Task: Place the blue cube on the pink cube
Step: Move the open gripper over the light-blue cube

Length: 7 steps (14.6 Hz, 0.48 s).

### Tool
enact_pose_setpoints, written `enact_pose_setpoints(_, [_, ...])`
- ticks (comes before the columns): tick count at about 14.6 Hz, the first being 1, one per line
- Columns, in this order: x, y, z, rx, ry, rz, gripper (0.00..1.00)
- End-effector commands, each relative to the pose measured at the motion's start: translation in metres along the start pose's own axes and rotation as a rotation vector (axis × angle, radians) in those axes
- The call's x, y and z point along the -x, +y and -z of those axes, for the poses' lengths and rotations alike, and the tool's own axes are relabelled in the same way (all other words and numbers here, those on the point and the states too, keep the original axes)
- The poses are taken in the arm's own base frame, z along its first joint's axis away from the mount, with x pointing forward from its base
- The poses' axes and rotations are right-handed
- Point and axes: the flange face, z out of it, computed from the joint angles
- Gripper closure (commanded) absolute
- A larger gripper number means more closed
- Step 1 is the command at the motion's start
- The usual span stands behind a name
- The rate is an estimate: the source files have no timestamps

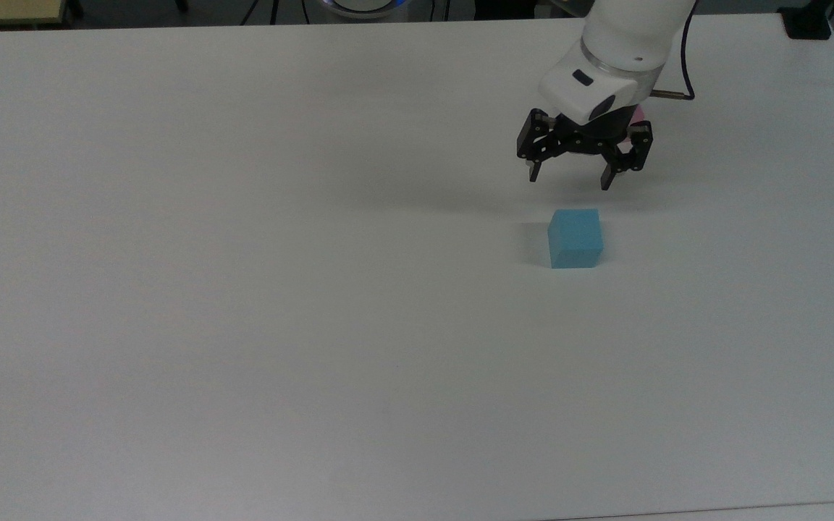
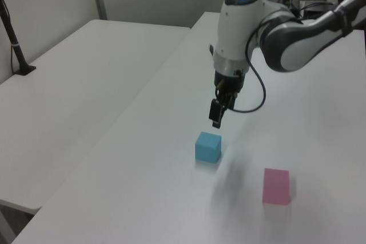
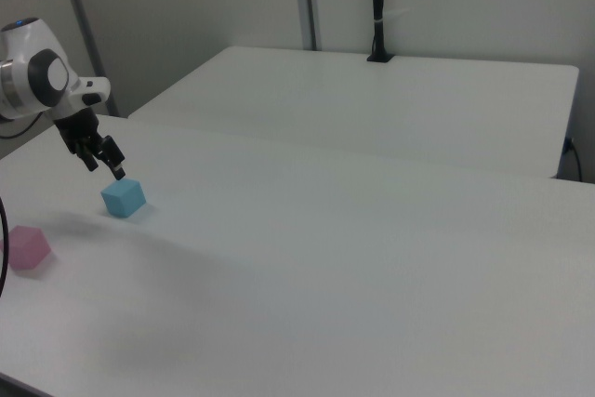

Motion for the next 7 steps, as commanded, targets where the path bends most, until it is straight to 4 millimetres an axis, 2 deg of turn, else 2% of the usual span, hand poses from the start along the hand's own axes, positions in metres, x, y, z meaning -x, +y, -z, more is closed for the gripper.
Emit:
enact_pose_setpoints(1, [0.0, -0.023, -0.03, 0.068, 0.031, -0.032, 0.0])
enact_pose_setpoints(3, [-0.003, -0.026, -0.047, 0.085, 0.024, -0.035, 0.0])
enact_pose_setpoints(4, [-0.005, -0.034, -0.052, 0.08, 0.021, -0.028, 0.0])
enact_pose_setpoints(7, [-0.009, -0.04, -0.054, 0.067, 0.022, -0.031, 0.0])
